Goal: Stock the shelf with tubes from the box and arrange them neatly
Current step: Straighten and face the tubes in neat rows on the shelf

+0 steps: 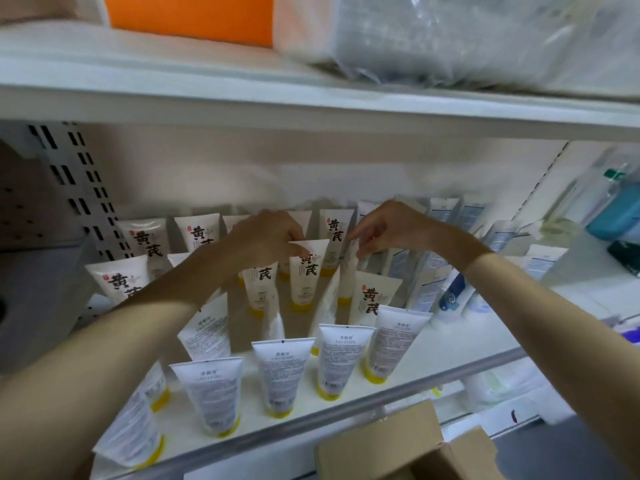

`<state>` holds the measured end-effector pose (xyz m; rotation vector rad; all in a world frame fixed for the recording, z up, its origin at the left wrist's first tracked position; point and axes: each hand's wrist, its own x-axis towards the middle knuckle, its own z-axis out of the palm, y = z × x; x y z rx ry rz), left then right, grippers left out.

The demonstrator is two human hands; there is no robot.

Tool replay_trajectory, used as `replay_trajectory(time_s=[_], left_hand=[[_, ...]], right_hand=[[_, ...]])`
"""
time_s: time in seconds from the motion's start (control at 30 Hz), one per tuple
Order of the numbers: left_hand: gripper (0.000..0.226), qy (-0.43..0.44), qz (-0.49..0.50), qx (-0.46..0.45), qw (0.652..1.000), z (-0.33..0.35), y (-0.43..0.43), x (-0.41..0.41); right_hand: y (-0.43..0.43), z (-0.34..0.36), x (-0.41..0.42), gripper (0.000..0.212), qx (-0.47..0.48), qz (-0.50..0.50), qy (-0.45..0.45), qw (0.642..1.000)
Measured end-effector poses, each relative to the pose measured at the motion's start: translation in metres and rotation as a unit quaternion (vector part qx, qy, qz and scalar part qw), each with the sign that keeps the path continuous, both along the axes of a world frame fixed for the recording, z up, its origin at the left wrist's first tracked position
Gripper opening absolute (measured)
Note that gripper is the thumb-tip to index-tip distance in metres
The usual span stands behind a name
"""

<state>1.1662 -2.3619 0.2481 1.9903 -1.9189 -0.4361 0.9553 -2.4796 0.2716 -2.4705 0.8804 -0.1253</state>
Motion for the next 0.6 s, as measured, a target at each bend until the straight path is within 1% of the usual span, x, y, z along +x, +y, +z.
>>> replay_trajectory(time_s=[0.2, 0.33, 0.4, 0.47, 0.6], left_hand=[[0.019, 0.029, 0.015, -0.005, 0.999, 0.008, 0.009, -0.002], [0.021, 0.033, 0.030, -0.025, 0.999, 0.007, 0.011, -0.003], [0.024, 0.028, 0.045, -0.036, 0.998, 0.007, 0.012, -0.002], [0.025, 0.017, 0.058, -0.049, 0.997, 0.008, 0.015, -0.001], [0.026, 0.016, 0.061, -0.078, 0.995, 0.013, 0.026, 0.000]], right_hand=[[-0.002, -0.008, 0.007, 0.029, -0.084, -0.005, -0.038, 0.996], [-0.006, -0.015, 0.010, 0.022, -0.124, -0.002, -0.038, 0.992], [-0.008, -0.015, 0.011, 0.018, -0.122, -0.007, -0.037, 0.992], [-0.008, -0.013, 0.010, 0.017, -0.098, -0.010, -0.038, 0.994], [-0.002, -0.010, 0.007, 0.016, -0.077, -0.014, -0.029, 0.997]])
